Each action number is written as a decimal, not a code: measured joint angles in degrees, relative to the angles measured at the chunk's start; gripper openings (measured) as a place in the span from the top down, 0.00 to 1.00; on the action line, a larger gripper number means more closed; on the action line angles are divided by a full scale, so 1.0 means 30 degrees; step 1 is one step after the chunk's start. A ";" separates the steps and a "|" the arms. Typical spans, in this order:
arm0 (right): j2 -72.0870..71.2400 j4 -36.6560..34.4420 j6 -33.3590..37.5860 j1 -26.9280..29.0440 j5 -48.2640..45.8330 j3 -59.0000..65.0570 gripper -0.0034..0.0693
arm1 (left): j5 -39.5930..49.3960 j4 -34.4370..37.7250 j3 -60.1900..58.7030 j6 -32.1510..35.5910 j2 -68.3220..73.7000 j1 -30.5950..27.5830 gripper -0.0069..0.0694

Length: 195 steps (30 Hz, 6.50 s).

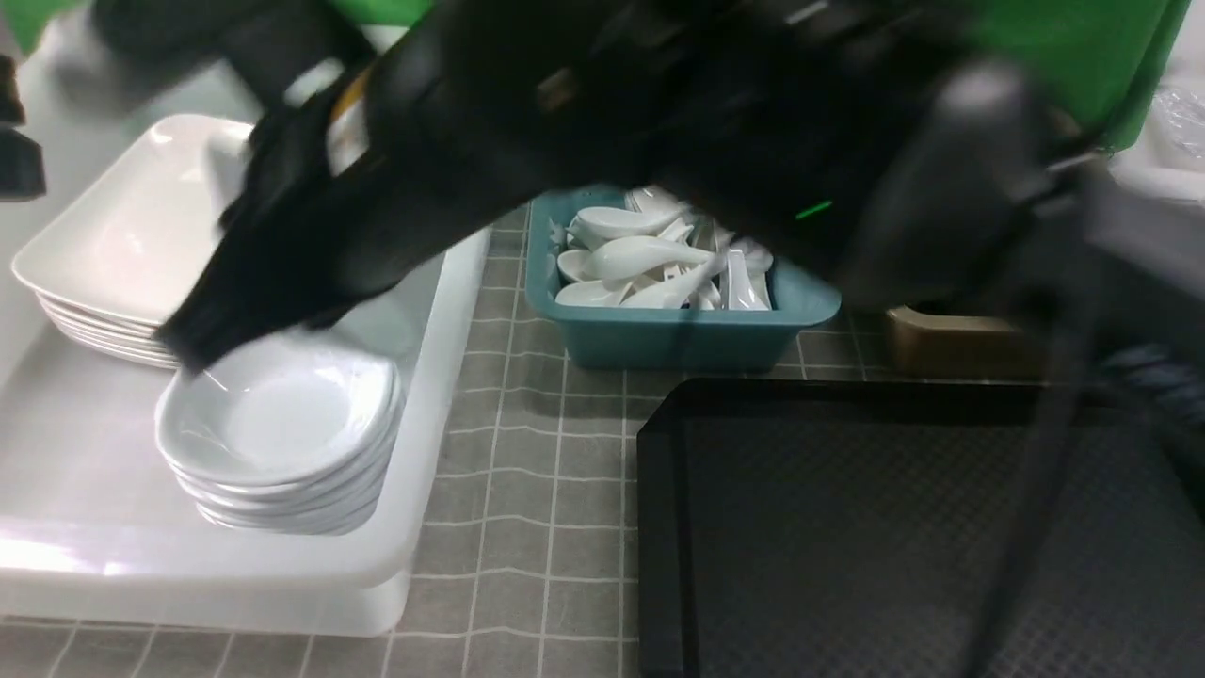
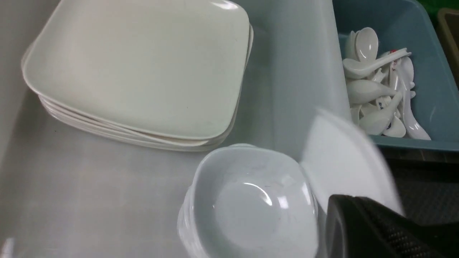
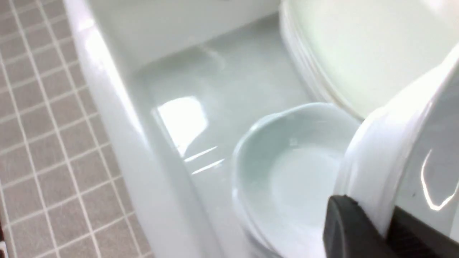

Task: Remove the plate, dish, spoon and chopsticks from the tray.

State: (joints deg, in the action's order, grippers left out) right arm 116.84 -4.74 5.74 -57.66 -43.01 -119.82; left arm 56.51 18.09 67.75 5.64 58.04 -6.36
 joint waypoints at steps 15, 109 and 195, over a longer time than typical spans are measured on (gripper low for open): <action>0.1600 0.0481 -0.0282 -0.0464 -0.1619 -0.1163 0.20 | 0.0398 0.0340 0.0000 0.0249 0.0000 0.0012 0.90; -3.6928 1.0962 -1.0614 0.6574 0.6359 3.1054 0.73 | -1.4004 -0.3338 -1.4322 0.0342 -1.2382 0.9576 0.90; -3.6888 -0.0727 0.0030 0.6611 1.2313 3.4138 0.63 | -1.5723 -0.4547 -2.2708 -0.0009 -1.9373 0.1583 0.90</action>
State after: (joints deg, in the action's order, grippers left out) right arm 6.18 -6.92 5.83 -37.83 -6.07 -17.40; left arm 9.34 4.45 -0.38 5.61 -0.08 -1.61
